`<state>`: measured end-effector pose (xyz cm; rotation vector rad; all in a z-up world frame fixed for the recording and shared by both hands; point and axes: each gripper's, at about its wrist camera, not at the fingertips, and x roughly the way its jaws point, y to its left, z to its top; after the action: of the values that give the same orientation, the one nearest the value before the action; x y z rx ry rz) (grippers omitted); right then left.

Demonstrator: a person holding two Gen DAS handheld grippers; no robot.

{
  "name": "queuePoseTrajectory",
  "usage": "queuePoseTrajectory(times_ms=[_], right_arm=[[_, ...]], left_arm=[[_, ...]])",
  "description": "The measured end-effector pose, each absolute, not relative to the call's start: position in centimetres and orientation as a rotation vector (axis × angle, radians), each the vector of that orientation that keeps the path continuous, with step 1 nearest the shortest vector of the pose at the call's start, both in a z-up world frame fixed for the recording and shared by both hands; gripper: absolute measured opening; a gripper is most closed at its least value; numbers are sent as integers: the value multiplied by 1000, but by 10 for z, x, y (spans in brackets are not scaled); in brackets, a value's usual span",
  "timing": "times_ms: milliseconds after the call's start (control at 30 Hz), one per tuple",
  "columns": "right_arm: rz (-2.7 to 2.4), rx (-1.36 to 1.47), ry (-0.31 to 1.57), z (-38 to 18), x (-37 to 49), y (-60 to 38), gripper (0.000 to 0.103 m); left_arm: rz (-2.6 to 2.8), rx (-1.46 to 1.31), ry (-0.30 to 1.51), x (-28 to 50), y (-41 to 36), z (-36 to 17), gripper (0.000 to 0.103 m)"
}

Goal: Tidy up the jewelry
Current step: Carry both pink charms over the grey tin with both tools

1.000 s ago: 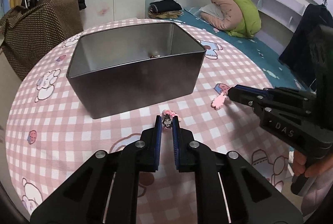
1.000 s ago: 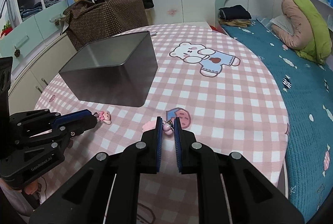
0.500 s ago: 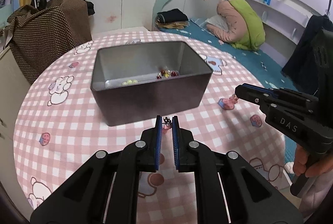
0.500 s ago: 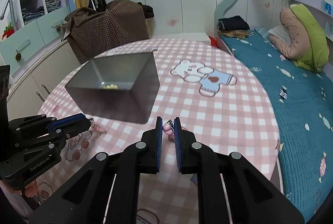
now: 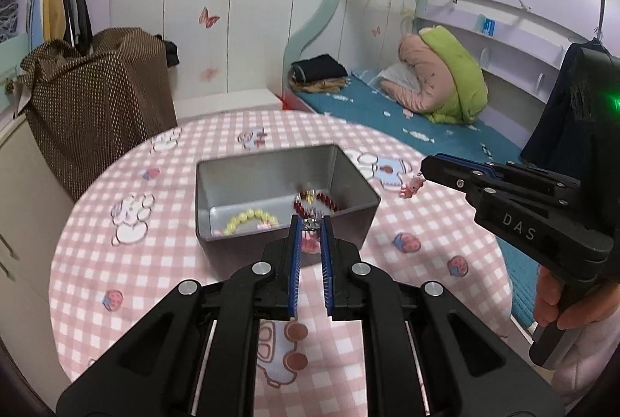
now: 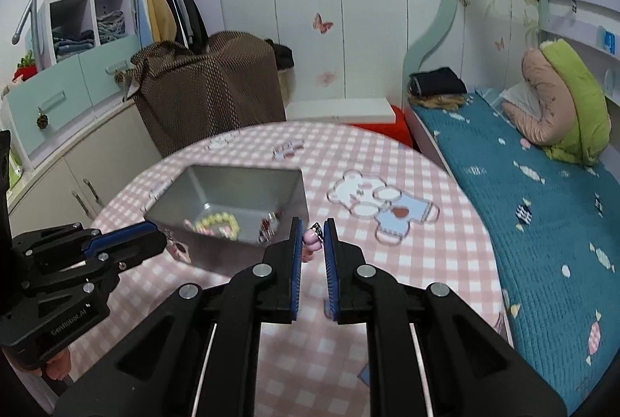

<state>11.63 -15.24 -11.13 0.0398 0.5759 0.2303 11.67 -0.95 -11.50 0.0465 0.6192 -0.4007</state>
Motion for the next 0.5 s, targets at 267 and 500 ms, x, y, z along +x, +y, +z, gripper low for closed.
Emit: queuePoseTrajectory(times_ms=[267,500], right_arm=[[265,30,532,-97,125,-138,11],[288,62,573,-106,142,-129,11]], left_arm=[[-356,27,571,127,-1,-101,10],[-328,13,560,140,5,-101,10]])
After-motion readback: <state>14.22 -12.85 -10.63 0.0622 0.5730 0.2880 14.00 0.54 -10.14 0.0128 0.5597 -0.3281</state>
